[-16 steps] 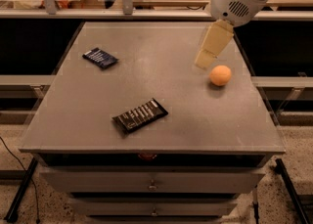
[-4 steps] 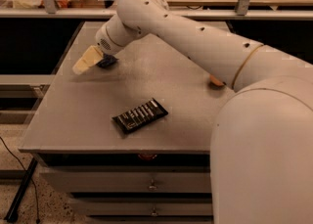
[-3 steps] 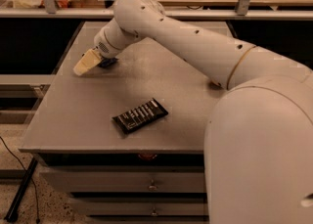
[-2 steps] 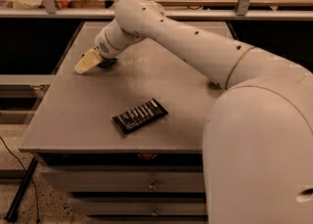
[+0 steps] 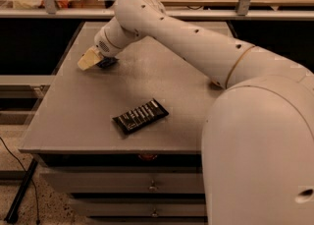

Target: Pick rxbar blueberry

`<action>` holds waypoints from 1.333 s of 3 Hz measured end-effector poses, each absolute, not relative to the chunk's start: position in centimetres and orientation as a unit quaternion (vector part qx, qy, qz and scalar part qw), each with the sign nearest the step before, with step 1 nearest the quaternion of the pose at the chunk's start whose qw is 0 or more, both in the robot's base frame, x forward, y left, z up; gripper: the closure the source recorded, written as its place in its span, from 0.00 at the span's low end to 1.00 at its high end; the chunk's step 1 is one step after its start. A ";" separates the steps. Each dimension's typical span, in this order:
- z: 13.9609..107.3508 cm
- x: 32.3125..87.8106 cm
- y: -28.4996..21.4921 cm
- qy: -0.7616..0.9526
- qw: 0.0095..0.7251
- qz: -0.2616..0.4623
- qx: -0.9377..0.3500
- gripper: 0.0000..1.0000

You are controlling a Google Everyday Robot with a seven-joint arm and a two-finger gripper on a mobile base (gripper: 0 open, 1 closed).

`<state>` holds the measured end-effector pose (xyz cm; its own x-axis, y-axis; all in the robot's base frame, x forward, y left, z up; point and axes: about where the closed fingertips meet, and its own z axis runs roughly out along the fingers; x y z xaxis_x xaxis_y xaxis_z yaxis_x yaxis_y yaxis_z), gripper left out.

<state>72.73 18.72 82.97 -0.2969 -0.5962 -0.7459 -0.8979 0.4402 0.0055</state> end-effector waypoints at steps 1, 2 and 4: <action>83.2 72.7 18.7 0.775 0.345 0.218 -0.482 1.00; 83.2 72.7 18.7 0.775 0.345 0.218 -0.482 1.00; 83.4 72.7 18.7 0.775 0.346 0.218 -0.482 1.00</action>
Offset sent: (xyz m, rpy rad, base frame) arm 0.0292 -0.0456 0.0602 0.0261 -0.1054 0.0647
